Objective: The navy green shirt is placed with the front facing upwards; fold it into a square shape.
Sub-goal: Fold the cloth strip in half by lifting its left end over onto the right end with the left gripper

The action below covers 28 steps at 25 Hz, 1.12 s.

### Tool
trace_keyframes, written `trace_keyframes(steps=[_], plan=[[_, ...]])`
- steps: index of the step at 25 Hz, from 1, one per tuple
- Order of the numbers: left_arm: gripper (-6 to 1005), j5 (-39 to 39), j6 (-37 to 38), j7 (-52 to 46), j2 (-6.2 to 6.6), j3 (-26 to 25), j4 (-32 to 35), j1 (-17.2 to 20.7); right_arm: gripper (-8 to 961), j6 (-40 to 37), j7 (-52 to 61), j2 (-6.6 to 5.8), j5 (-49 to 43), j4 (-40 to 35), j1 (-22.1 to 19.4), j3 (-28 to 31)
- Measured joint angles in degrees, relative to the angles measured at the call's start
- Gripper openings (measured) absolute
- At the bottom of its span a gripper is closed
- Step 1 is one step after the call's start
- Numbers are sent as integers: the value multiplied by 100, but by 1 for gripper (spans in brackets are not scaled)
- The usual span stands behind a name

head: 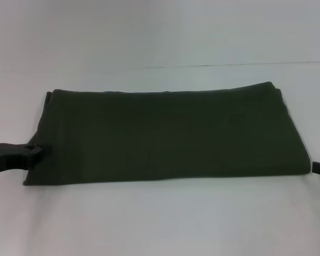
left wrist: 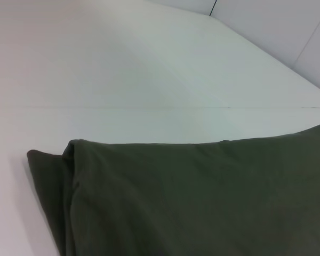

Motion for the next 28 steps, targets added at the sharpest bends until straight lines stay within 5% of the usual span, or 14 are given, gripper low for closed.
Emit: trace_keyframes(steps=[13,28], plan=[[64,-6,-64,138,-52,-1,-58,4,832,-129,248,-70,-317,-125,301,-28],[72,-142,-72,206,-60,-2,-48,8,830,399,270,49,-621,196,493,-44]])
